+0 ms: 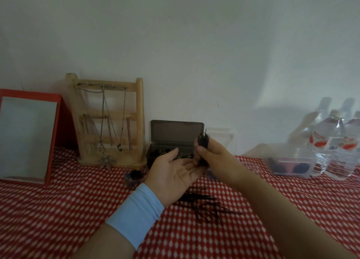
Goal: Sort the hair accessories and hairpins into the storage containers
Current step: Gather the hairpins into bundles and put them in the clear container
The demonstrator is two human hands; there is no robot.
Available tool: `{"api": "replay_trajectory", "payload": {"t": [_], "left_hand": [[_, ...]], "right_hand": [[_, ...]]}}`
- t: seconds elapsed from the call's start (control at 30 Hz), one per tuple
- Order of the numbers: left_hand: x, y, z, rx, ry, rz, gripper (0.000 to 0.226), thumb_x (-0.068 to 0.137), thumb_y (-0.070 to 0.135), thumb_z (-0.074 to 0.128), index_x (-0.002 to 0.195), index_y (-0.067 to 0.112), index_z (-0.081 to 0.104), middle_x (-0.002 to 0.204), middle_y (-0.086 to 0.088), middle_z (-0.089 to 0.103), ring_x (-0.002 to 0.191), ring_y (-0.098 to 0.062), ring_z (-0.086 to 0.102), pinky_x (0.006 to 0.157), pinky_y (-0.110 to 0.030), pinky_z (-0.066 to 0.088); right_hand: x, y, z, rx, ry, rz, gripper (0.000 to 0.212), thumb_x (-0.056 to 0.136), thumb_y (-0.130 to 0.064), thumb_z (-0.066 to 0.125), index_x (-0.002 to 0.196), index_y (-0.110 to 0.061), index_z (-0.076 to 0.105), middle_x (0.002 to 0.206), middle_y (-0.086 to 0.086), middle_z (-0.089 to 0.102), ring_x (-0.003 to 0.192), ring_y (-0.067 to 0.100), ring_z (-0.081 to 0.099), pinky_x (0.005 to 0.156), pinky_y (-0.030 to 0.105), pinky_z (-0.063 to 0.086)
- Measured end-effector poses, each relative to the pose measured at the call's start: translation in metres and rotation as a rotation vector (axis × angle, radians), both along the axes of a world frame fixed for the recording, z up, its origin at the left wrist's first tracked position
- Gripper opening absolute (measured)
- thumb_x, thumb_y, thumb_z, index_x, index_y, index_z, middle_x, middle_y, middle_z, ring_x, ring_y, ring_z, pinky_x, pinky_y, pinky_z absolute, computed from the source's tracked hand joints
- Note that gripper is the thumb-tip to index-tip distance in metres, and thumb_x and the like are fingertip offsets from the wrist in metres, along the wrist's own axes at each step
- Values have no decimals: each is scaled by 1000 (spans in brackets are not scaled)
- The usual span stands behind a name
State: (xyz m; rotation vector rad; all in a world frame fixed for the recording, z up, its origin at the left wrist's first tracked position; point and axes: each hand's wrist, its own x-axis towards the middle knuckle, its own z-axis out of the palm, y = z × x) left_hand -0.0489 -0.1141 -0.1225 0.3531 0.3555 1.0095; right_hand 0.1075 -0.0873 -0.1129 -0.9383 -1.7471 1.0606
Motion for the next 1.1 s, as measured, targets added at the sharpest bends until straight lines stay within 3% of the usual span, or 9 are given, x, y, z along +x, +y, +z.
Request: {"api": "replay_trajectory", "payload": {"t": [0.07, 0.17, 0.27, 0.37, 0.47, 0.63, 0.73, 0.87, 1.1], "left_hand": [[-2, 1, 2, 66, 250, -65, 60, 100, 40, 43, 128, -14, 44, 124, -34, 58, 117, -43, 58, 103, -49, 44], [-1, 9, 10, 274, 868, 48, 45, 100, 46, 42, 132, 16, 47, 127, -16, 62, 112, -31, 63, 93, -41, 51], [7, 21, 22, 787, 1264, 298, 49, 100, 49, 37, 147, 37, 33, 152, 14, 34, 137, -6, 36, 116, -31, 26], [22, 35, 30, 1032, 1378, 219, 48, 104, 40, 35, 151, 32, 28, 154, 14, 30, 142, -3, 27, 119, -27, 17], [28, 58, 32, 1065, 1533, 209, 43, 103, 38, 36, 146, 29, 42, 150, 9, 42, 138, -7, 38, 116, -26, 24], [35, 78, 17, 1091, 1702, 142, 50, 104, 41, 33, 151, 25, 33, 155, 5, 35, 142, -11, 32, 119, -28, 21], [43, 79, 5, 1110, 1725, 145, 49, 105, 35, 32, 152, 22, 29, 156, 4, 31, 143, -10, 30, 114, -20, 18], [49, 82, -6, 1170, 1768, 4, 49, 104, 34, 34, 152, 26, 28, 154, 3, 35, 141, -15, 33, 116, -29, 25], [53, 80, -20, 1308, 2014, -190, 62, 104, 43, 30, 156, 20, 5, 163, 3, 7, 149, -12, 6, 118, -26, 4]], "right_hand": [[6, 0, 1, -38, -21, 51, 20, 105, -5, 38, 94, -13, 52, 72, 0, 50, 69, 15, 50, 66, 26, 47], [19, 5, 9, -71, -67, 64, 21, 106, -4, 37, 91, -12, 49, 69, 0, 46, 64, 14, 46, 64, 26, 47], [29, 15, 25, 0, -318, -4, 16, 103, -5, 41, 92, -12, 51, 68, -2, 49, 61, 13, 47, 61, 27, 44], [39, 29, 42, 121, -616, -83, 17, 103, -11, 43, 92, -19, 54, 76, -9, 56, 67, 1, 55, 61, 19, 41], [58, 53, 42, 154, -945, -147, 17, 106, -18, 41, 113, -17, 56, 105, -6, 59, 98, 15, 57, 80, 26, 45], [74, 84, 17, 143, -1254, -162, 25, 102, -11, 48, 126, -14, 54, 122, 4, 58, 104, 21, 57, 93, 33, 48], [73, 92, -5, 176, -1287, -144, 29, 103, -18, 50, 132, -15, 52, 119, 9, 54, 105, 28, 58, 92, 35, 47], [79, 92, -20, 281, -1166, -153, 29, 99, -17, 57, 128, -19, 55, 113, 7, 55, 102, 27, 59, 90, 32, 46], [101, 78, -10, 206, -905, -186, 45, 97, -27, 64, 141, -26, 54, 124, -7, 66, 106, 9, 61, 94, 19, 42]]}}
